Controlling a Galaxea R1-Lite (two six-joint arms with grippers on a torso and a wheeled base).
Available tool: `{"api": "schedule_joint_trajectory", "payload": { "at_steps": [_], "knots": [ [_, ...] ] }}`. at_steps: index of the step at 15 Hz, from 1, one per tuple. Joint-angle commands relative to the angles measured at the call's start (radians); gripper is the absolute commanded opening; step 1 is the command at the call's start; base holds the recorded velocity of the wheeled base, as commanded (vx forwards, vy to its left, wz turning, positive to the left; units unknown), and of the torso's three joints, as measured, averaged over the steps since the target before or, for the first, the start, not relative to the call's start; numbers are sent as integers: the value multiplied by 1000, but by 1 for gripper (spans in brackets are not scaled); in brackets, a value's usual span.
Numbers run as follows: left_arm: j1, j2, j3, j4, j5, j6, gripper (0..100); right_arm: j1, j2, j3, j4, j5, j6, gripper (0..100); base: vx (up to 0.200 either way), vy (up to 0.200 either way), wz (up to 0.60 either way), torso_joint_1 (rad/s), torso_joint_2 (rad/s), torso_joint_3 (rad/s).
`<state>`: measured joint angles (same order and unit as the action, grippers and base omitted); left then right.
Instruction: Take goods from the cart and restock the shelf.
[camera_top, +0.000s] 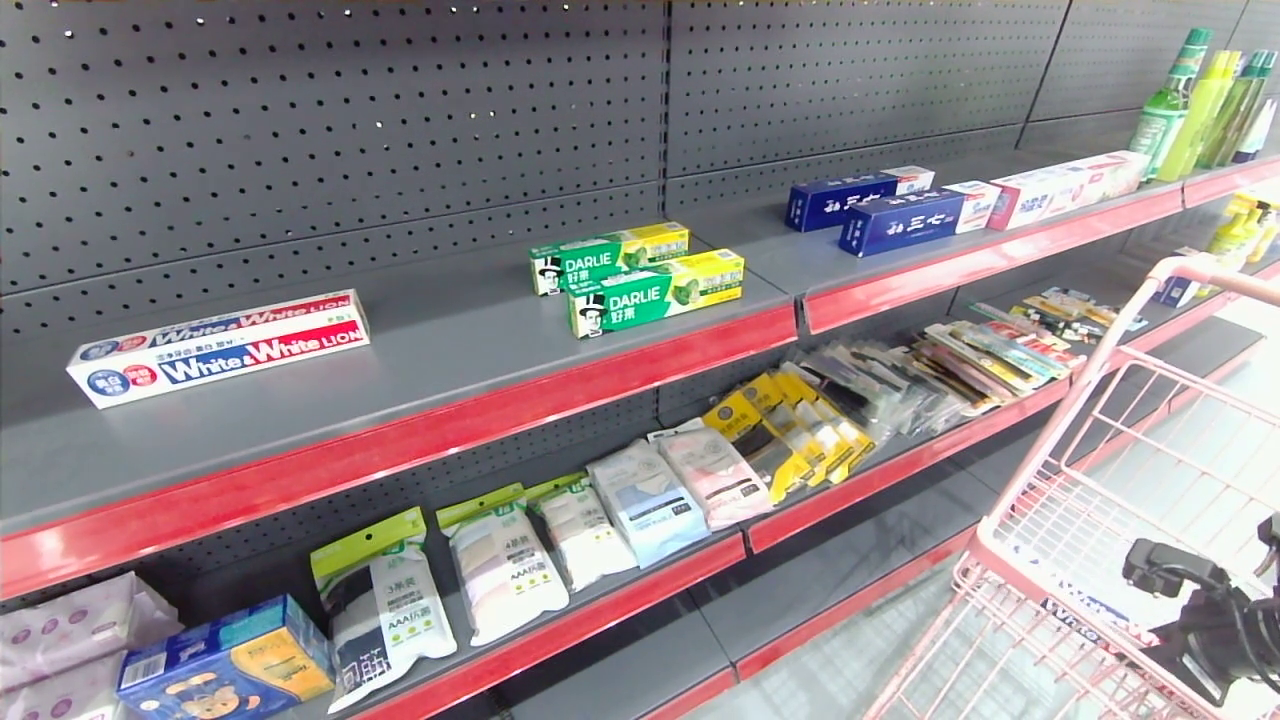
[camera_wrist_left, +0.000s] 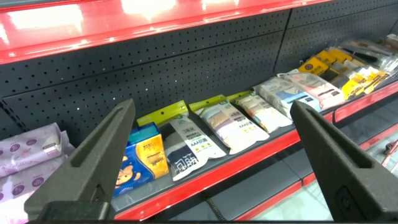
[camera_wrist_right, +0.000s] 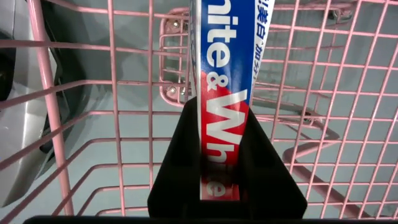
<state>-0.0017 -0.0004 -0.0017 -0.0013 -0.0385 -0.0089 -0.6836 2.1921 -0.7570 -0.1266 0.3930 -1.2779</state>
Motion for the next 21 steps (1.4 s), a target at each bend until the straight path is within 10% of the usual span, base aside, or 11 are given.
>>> {"api": "schedule_joint_trajectory", "payload": {
  "at_steps": [1, 10, 21],
  "knots": [
    [0, 0, 0, 0, 0, 0, 100, -17, -31, 2, -2, 4, 3, 0, 0, 0, 0, 0, 0, 0],
    [0, 0, 0, 0, 0, 0, 100, -90, -146, -33, -13, 0, 75, 0, 0, 0, 0, 0, 0, 0],
    [0, 0, 2, 0, 0, 0, 100, 29, -367, -48, -16, -31, 391, 0, 0, 0, 0, 0, 0, 0]
  ]
}}
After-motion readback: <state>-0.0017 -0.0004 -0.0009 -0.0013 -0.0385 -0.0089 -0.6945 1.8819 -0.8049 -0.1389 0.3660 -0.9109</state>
